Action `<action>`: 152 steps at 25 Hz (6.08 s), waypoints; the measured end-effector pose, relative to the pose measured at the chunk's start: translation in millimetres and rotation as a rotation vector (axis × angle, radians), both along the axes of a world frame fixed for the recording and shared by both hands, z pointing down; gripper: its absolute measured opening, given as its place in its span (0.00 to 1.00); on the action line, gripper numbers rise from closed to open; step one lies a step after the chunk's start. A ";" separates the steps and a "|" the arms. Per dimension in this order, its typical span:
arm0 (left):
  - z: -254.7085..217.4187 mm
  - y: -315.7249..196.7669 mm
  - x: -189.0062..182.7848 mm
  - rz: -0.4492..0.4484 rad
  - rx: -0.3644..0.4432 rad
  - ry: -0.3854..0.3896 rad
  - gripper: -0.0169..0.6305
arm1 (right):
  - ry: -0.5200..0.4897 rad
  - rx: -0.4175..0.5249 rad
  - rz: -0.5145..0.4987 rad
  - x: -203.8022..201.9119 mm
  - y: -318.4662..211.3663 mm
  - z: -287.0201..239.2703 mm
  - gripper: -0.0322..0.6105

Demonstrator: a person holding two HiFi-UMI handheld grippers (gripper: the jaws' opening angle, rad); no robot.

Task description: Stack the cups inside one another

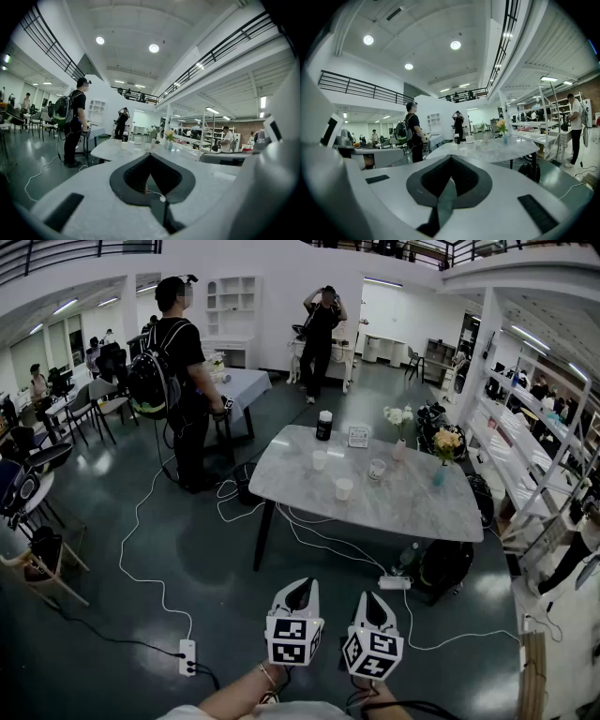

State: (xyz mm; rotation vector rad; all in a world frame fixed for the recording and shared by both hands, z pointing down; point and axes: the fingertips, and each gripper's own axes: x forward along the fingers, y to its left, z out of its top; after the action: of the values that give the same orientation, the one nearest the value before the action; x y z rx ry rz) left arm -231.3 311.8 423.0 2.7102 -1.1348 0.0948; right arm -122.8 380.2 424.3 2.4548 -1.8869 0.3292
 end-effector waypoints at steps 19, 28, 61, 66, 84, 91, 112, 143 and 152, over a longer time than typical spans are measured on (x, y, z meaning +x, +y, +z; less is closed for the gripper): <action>7.3 -27.0 -16.2 0.018 0.004 -0.004 0.03 | -0.034 0.001 0.037 -6.9 -20.3 7.1 0.06; 13.0 -62.5 -40.4 0.031 -0.014 -0.010 0.03 | -0.039 -0.010 0.090 -23.1 -43.1 8.7 0.06; 26.4 -183.0 93.7 -0.013 -0.039 -0.061 0.03 | -0.031 -0.063 0.032 122.6 -176.3 20.1 0.06; 30.8 -206.1 126.2 -0.028 -0.039 -0.076 0.03 | -0.036 -0.066 0.025 164.2 -199.2 23.7 0.06; 49.0 -261.5 172.5 -0.095 -0.068 -0.099 0.03 | -0.075 -0.112 -0.011 229.9 -255.6 51.0 0.06; 52.3 -301.6 191.9 -0.095 -0.076 -0.085 0.03 | -0.066 -0.116 -0.007 248.6 -291.4 52.7 0.06; 50.6 -484.3 241.8 -0.046 -0.083 -0.084 0.03 | -0.054 -0.115 0.037 299.7 -472.6 41.6 0.06; 86.7 -521.1 300.5 -0.048 -0.209 -0.135 0.03 | -0.126 -0.202 -0.022 353.7 -521.3 76.5 0.06; 99.5 -484.7 359.4 -0.001 -0.232 -0.150 0.03 | -0.136 -0.241 -0.051 394.3 -502.3 102.1 0.06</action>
State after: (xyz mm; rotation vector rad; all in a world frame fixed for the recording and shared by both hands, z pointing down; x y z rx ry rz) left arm 128.1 -172.9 522.6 2.5312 -1.0890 0.4100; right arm 271.5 -122.0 526.3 2.2751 -1.8301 0.6934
